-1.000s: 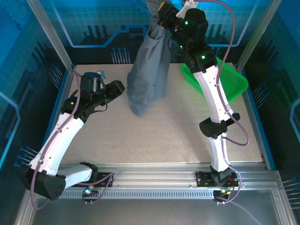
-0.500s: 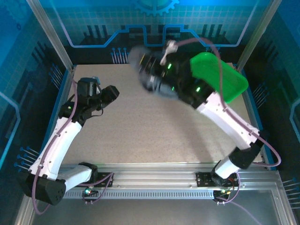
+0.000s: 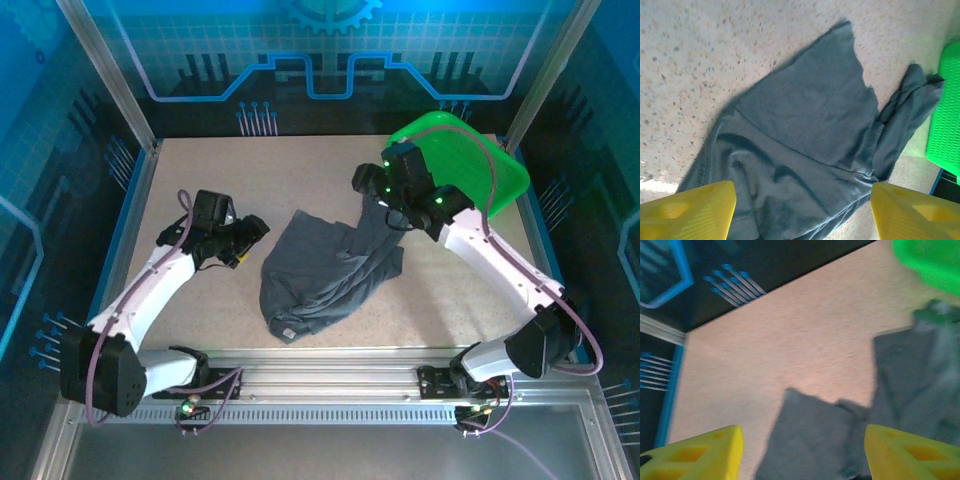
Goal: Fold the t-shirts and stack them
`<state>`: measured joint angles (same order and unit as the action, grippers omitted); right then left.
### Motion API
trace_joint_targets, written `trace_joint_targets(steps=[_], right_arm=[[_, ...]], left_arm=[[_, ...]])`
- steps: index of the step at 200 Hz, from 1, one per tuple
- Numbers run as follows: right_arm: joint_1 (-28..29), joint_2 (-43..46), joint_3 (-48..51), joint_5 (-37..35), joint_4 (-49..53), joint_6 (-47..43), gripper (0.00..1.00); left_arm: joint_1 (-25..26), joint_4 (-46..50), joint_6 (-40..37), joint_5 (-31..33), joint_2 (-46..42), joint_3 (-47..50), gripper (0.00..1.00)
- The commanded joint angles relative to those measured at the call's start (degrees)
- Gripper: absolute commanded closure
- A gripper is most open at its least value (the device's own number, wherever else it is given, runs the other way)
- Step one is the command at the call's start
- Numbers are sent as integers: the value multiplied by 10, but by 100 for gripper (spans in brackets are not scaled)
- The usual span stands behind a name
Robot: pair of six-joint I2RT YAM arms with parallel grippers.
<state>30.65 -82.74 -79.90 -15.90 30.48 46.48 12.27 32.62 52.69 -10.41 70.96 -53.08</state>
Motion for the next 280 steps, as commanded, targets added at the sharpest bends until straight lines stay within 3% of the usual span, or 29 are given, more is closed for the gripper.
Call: trace_joint_targets(steps=[1, 31, 85, 111, 134, 201, 249, 263, 280], right_arm=[[-9, -57, 25, -5, 70, -79, 35], [-42, -165, -11, 43, 78, -95, 41], [-53, -327, -120, 25, 114, -115, 41], [-67, -347, -153, 33, 131, -117, 41], [-71, -350, -171, 43, 140, -126, 41], [-75, -307, -151, 80, 150, -122, 40], [-84, -282, -128, 81, 159, -124, 41], [-88, -275, -120, 81, 155, -123, 41], [-92, -274, -118, 87, 156, -120, 41]], left_arm=[[19, 15, 25, -26, 39, -7, 28], [26, 8, 25, -18, 123, -14, 32], [64, 22, -17, 56, 275, -87, 33], [80, 24, -70, 146, 314, -138, 29], [85, 18, -88, 185, 336, -162, 25], [84, -5, -139, 214, 458, -279, 23], [103, 16, -122, 155, 525, -319, 44], [111, 9, -116, 150, 526, -305, 60], [114, 11, -116, 160, 526, -296, 90]])
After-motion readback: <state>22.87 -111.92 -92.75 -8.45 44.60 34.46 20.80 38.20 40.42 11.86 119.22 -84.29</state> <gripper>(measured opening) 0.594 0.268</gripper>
